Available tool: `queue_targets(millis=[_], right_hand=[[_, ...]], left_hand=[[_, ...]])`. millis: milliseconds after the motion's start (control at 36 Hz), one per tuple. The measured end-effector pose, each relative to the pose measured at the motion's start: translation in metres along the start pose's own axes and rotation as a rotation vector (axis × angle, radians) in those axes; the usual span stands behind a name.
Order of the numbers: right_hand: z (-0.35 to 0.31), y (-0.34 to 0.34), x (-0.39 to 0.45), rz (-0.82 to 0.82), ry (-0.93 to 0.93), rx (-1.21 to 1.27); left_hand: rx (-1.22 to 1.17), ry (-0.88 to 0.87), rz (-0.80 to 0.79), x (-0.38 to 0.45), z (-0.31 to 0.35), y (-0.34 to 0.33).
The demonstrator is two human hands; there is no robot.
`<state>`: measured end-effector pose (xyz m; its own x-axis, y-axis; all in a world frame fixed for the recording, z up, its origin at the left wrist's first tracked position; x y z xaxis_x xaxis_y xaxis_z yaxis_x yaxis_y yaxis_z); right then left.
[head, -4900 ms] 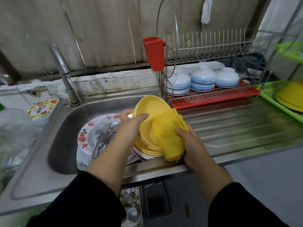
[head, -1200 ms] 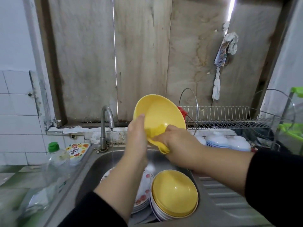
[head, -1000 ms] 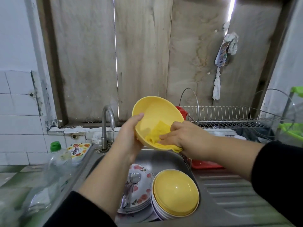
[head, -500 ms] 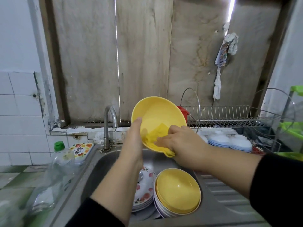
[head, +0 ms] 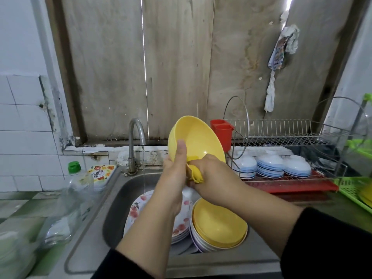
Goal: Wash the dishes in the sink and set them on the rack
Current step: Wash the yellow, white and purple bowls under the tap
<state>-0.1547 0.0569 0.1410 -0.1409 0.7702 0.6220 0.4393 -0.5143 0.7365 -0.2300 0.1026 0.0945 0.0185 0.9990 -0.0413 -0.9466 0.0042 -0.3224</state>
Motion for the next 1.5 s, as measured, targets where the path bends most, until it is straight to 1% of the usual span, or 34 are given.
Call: queue_targets(millis=[56,111,139,194,250,333,361,417,472,528,639,694,722,778,806,861,944,972,1000,1028,1111,1167,1222,1278,1417,1500], right_hand=[[0.007,0.001,0.001,-0.024,-0.048,0.120],[0.015,0.007,-0.003,0.021,-0.157,0.330],[0.021,0.009,-0.005,0.049,-0.249,0.470],[0.037,0.008,-0.011,0.128,-0.458,0.815],[0.047,0.001,-0.017,0.175,-0.641,1.134],[0.057,-0.016,-0.023,0.167,-0.884,1.481],[0.058,-0.021,-0.025,0.141,-0.934,1.561],[0.064,-0.031,-0.029,0.093,-0.999,1.669],[0.072,-0.039,-0.032,0.085,-1.038,1.730],[0.082,-0.046,-0.032,0.083,-1.072,1.765],[0.104,-0.056,-0.036,0.065,-1.167,1.745],[0.122,-0.057,-0.041,0.112,-1.239,1.674],[0.130,-0.058,-0.041,0.109,-1.249,1.630],[0.138,-0.054,-0.037,0.122,-1.214,1.520],[0.139,-0.048,-0.031,0.145,-1.140,1.479],[0.131,-0.032,-0.017,0.159,-0.917,1.355],[0.102,-0.017,0.000,0.093,-0.549,0.946],[0.098,-0.016,0.002,0.072,-0.460,0.844],[0.096,-0.016,0.001,0.055,-0.393,0.793],[0.092,-0.013,-0.001,0.057,-0.335,0.807],[0.099,-0.006,-0.015,0.029,-0.261,0.954],[0.107,-0.005,-0.019,0.017,-0.219,0.891],[0.117,-0.004,-0.012,0.041,-0.214,0.780],[0.122,0.002,-0.003,0.080,-0.242,0.768],[0.113,0.007,-0.002,0.085,-0.243,0.982],[0.122,0.004,-0.014,0.037,-0.248,1.011]], left_hand=[[0.031,0.001,-0.047,0.005,-0.003,0.002],[-0.010,-0.016,-0.082,0.002,-0.001,0.004],[-0.043,-0.004,-0.051,0.000,-0.002,0.008],[-0.064,0.062,0.072,0.002,-0.015,0.019],[-0.080,0.172,0.147,0.005,-0.035,0.027],[-0.306,0.443,0.173,-0.001,-0.065,0.021],[-0.378,0.492,0.171,-0.004,-0.070,0.017],[-0.515,0.501,0.158,-0.001,-0.074,0.011],[-0.594,0.442,0.180,0.003,-0.072,0.009],[-0.613,0.361,0.222,0.005,-0.066,0.008],[-0.630,0.235,0.353,0.010,-0.052,0.016],[-0.598,0.193,0.425,0.010,-0.045,0.024],[-0.585,0.161,0.456,0.010,-0.042,0.028],[-0.513,0.106,0.540,0.008,-0.039,0.034],[-0.463,0.085,0.574,0.006,-0.039,0.035],[-0.371,0.038,0.608,0.001,-0.041,0.030],[-0.236,-0.086,0.599,-0.004,-0.036,0.015],[-0.227,-0.123,0.599,-0.006,-0.033,0.010],[-0.223,-0.152,0.603,-0.006,-0.030,0.008],[-0.220,-0.166,0.610,-0.007,-0.027,0.008],[-0.208,-0.182,0.653,-0.005,-0.029,0.011],[-0.174,-0.193,0.672,-0.006,-0.031,0.013],[-0.174,-0.184,0.625,-0.004,-0.032,0.004],[-0.139,-0.169,0.593,-0.002,-0.031,-0.008],[-0.110,-0.156,0.621,0.000,-0.025,-0.016],[-0.141,-0.130,0.645,-0.003,-0.027,-0.009]])
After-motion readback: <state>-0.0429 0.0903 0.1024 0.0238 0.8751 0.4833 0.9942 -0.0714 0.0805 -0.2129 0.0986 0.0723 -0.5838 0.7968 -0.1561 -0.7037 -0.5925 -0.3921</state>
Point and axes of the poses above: each hand's wrist, its own x-axis towards the middle knuckle, its own y-axis out of the back of the hand, z = x × y, the point moved 7 cm from there along x, towards the middle knuckle, and after that the axes turned 13 degrees about z, right-handed, at the moved point
